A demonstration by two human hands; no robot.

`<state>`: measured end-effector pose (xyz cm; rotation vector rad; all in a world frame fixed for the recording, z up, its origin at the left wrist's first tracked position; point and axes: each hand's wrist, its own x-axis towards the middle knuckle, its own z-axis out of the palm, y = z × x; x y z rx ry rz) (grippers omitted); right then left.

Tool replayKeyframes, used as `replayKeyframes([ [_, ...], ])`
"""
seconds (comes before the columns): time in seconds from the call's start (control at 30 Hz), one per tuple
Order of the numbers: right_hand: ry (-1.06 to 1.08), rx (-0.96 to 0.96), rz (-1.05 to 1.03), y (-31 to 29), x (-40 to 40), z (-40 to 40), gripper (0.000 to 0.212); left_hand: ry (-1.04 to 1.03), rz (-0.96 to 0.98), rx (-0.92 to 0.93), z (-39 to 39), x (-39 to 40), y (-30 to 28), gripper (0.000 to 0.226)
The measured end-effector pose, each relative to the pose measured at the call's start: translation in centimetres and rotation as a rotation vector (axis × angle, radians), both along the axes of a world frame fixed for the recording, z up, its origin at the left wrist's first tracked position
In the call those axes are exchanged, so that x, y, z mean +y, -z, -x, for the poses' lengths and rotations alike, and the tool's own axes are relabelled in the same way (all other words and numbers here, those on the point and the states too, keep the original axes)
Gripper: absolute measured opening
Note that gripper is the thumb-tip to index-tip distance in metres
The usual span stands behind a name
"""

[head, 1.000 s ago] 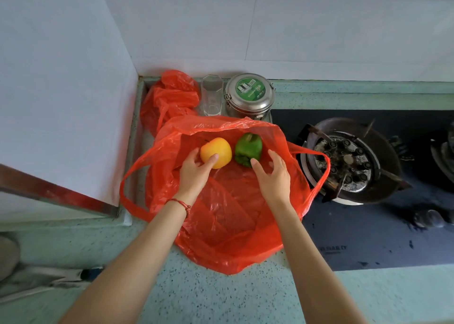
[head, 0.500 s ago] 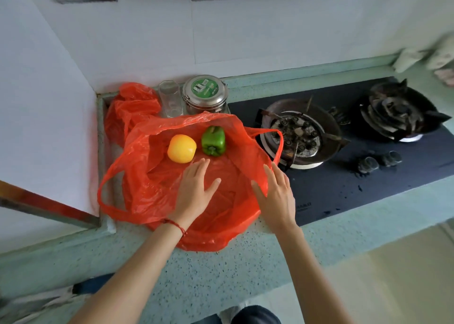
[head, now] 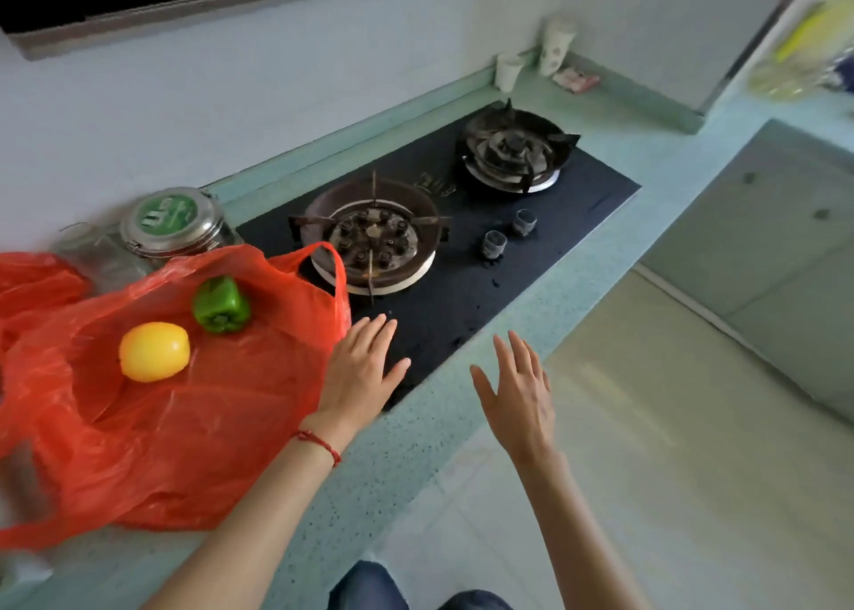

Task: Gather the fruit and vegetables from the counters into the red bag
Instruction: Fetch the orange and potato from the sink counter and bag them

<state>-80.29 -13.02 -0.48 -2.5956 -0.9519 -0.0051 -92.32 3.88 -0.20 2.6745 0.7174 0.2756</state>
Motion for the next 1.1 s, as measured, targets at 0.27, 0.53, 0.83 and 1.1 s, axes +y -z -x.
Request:
replayKeyframes([
  [0.27,0.282,-0.023,-0.042,-0.1,-12.9,-4.0,0.053,0.268,-0.022,0.020,-9.2,-10.3,-1.3,0.060],
  [0.53,0.519,-0.033,-0.017,0.5,-25.1,-5.7,0.055,0.524,-0.082,0.043,-15.9,-21.2,-0.7,0.060],
  [0.83,0.658,-0.058,-0.008,0.7,-32.0,-6.9,0.056,0.681,-0.142,0.071,-19.8,-27.4,-1.1,0.059],
  [1.1,0.676,-0.048,0.034,1.1,-32.3,-11.3,0.056,0.712,-0.162,0.084,-24.9,-27.6,-0.8,0.060],
])
